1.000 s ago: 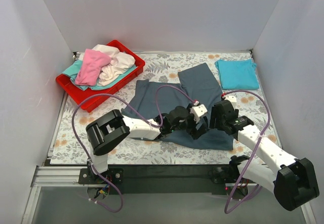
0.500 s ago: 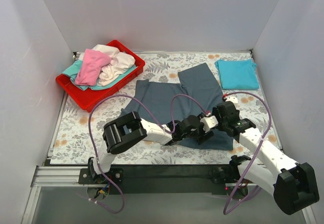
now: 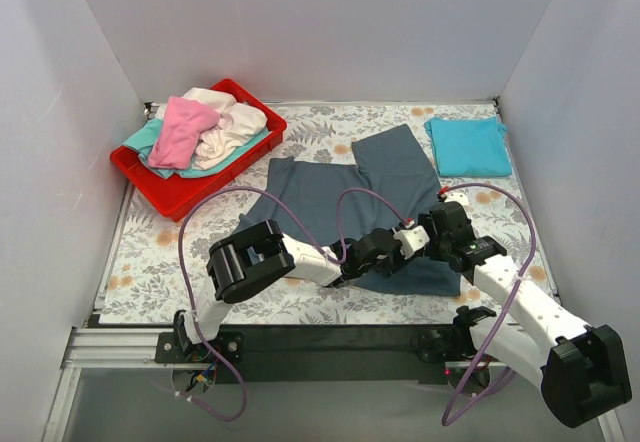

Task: Fold and stack the t-shirts
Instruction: Fold the tshirt

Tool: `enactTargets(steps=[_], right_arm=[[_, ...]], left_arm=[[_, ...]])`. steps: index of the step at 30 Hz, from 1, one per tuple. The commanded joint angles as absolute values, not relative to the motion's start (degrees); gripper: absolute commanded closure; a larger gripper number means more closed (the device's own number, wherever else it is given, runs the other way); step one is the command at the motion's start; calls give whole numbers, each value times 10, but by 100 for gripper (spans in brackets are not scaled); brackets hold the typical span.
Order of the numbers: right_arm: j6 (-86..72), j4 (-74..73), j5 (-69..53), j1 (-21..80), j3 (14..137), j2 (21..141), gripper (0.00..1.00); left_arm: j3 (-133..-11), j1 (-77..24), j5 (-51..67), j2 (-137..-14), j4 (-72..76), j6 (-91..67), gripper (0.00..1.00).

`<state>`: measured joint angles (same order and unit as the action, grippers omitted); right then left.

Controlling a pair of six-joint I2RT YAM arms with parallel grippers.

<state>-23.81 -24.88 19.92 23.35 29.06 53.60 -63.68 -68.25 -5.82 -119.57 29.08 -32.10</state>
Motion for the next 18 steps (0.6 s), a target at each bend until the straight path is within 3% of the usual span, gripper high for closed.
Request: enactTargets(steps=[1,7,18], right_arm=[[-229,-224,179,232,286,539,37],[-214,-211,142,232,280,538,41],[-199,-174,97,233,272,519,41]], left_arm=[[-643,-680,-69,-1177,306,-323,71],[-640,-659,-56,-1171,303,-351,100],[-620,-603,-29,-1141,304,-383,100]])
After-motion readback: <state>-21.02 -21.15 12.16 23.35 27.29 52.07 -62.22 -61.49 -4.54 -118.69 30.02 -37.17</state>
